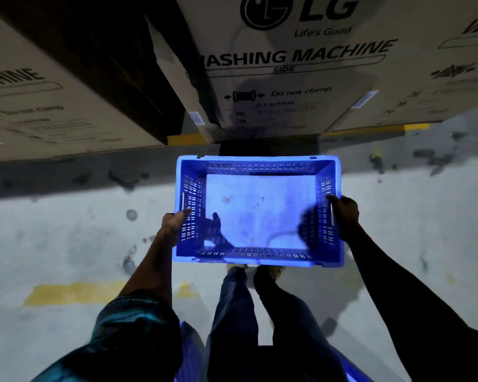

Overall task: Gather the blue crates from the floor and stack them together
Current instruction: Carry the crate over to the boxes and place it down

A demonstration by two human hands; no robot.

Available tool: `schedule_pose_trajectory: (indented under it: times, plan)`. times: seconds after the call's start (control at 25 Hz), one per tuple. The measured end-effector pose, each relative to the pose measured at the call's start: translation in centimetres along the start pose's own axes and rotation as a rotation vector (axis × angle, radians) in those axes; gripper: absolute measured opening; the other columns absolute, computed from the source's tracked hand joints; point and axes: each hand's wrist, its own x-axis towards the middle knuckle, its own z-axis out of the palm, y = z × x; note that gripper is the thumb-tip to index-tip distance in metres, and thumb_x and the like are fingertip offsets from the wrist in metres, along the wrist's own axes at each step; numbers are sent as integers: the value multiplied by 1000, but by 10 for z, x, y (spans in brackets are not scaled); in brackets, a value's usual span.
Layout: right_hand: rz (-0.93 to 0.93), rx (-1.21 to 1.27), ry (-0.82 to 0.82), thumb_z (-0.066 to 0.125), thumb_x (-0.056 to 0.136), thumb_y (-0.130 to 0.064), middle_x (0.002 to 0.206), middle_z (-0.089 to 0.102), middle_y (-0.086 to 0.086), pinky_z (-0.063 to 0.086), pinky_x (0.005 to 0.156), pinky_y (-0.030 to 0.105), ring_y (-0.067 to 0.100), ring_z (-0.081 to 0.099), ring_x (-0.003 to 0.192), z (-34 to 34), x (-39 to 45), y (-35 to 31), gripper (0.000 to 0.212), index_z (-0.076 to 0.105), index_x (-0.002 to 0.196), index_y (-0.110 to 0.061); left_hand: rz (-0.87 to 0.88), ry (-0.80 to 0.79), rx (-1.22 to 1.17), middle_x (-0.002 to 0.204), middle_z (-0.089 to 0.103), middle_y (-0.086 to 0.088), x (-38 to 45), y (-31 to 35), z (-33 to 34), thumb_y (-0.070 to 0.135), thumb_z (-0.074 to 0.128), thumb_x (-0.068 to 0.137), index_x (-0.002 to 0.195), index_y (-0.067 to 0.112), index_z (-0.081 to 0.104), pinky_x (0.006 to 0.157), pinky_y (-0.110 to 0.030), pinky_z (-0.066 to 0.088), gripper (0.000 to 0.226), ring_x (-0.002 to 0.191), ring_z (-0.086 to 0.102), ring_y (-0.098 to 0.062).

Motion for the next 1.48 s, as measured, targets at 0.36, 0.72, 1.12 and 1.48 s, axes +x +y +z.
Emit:
schedule_pose_trajectory:
  times: [0.36, 0.72, 1.12, 1.48]
  plan:
    - [68, 5, -25, 66, 83, -20, 82, 67, 12, 53, 78, 44, 24, 61, 77, 10, -6, 37, 12, 65, 70, -22, -156, 192, 20, 79, 68, -14, 21, -44, 12, 20, 74, 85, 108, -7, 62, 60, -36, 56, 38, 64, 65, -29]
    - [34, 66, -32, 65, 65, -28, 69, 62, 5, 46, 63, 37, 20, 53, 64, 25, 20, 15, 14, 66, 71, -15, 12, 229, -7, 99, 71, -19, 46, -9, 24, 22, 74, 82, 111, -3, 65, 78, -48, 60, 40, 82, 70, -34]
    - [-9, 34, 58, 65, 72, -12, 80, 66, -2, 53, 86, 38, 24, 62, 88, 29, 45, -24, 15, 63, 79, -25, 108, 248, 103, 109, 70, -11, 53, -8, 33, 44, 73, 82, 115, 7, 58, 83, -45, 59, 51, 92, 70, -31]
    - [33, -92, 29, 66, 59, -28, 87, 64, 8, 52, 74, 42, 27, 60, 83, 16, 50, -7, 41, 63, 97, -13, 181, 277, 147, 106, 62, -9, 53, 12, 56, 34, 70, 87, 119, 7, 51, 75, -34, 53, 45, 88, 63, -25]
